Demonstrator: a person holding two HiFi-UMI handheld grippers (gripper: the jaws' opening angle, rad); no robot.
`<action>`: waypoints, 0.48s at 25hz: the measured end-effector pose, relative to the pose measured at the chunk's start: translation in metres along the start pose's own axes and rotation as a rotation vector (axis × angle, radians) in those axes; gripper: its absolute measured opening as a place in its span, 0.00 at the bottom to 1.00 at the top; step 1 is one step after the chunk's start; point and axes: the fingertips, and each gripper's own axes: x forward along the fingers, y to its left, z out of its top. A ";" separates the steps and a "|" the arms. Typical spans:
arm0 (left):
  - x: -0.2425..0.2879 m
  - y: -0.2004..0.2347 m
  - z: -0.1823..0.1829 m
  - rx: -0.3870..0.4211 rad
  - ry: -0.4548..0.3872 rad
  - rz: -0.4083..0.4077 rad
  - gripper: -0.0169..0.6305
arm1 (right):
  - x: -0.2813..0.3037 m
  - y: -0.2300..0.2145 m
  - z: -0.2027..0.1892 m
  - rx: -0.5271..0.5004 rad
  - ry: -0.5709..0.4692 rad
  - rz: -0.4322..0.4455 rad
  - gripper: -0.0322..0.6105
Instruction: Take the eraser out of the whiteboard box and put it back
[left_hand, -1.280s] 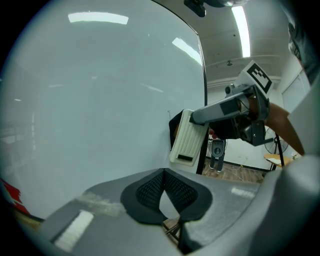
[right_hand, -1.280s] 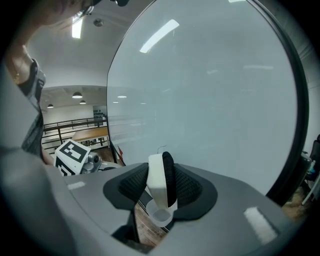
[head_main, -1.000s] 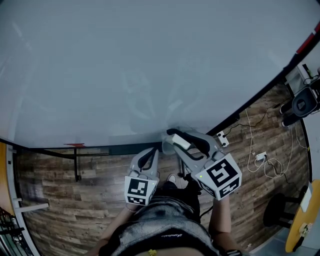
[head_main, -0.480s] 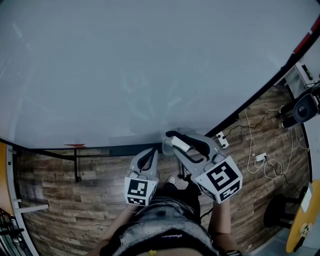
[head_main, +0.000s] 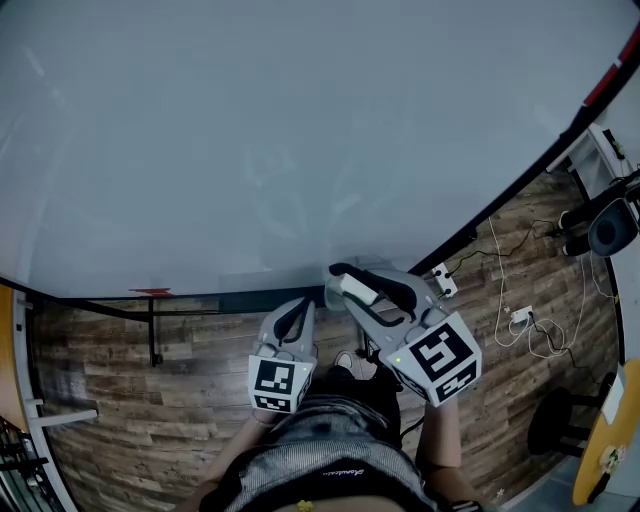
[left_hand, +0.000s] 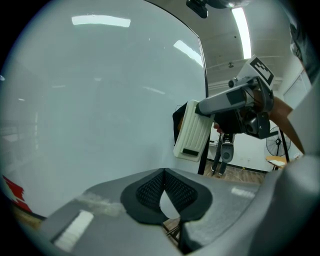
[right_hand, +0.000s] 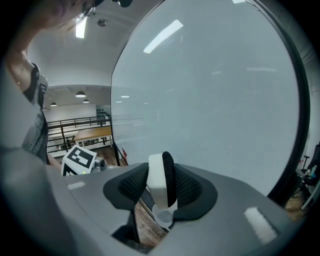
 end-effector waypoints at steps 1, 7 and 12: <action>0.000 0.000 0.001 -0.004 -0.003 -0.001 0.03 | 0.000 0.000 0.000 0.000 0.000 -0.001 0.30; -0.001 0.000 0.002 -0.011 0.004 0.005 0.03 | 0.001 0.000 -0.001 0.004 0.001 0.003 0.30; -0.001 0.000 -0.002 -0.004 0.005 0.004 0.03 | 0.002 -0.001 -0.003 0.002 0.007 0.005 0.30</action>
